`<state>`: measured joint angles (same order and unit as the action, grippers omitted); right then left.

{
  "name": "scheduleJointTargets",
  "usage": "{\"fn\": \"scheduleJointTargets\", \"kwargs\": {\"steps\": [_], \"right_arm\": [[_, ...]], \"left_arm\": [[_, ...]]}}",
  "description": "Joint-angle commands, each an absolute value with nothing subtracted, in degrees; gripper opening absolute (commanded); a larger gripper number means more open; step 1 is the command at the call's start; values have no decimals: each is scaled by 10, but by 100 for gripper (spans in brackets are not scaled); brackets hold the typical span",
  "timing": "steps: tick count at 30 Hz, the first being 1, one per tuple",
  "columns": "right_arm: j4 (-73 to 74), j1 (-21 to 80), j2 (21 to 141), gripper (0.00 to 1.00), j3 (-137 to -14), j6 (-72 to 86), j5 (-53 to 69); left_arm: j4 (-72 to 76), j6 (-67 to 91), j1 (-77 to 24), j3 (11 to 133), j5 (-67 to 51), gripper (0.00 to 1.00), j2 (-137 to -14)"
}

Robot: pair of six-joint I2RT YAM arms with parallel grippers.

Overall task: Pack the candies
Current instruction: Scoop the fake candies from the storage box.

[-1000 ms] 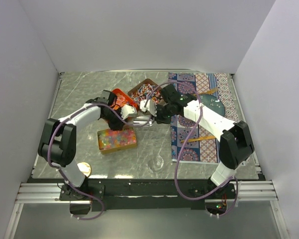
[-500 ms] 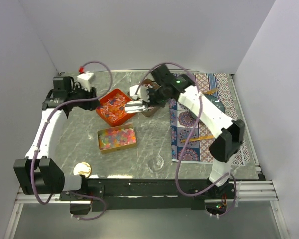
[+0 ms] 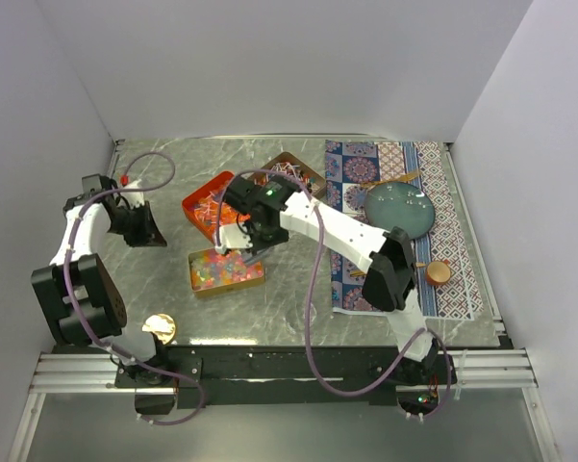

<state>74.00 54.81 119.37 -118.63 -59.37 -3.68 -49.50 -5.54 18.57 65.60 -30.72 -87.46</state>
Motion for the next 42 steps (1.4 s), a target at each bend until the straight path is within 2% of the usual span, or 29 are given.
{"fn": "scheduleJointTargets", "kwargs": {"steps": [1,17,24,35,42], "right_arm": [[827,568,1196,0,-1182,-679,-148],[827,612,1266,0,-1175,-722,-281],[828,632,1302,0,-1202,-729,-316],[827,637,1318,0,-1220,-717,-230],[826,628,1308,0,-1237,-694,-113]], "left_arm": [[-535,-110,185,631,-342,1,-857],[-561,-177,185,625,-334,1,-843],[-577,-202,185,628,-366,1,-840],[-588,-241,182,621,-424,1,-905],[-596,-265,169,614,-443,1,-919]]}}
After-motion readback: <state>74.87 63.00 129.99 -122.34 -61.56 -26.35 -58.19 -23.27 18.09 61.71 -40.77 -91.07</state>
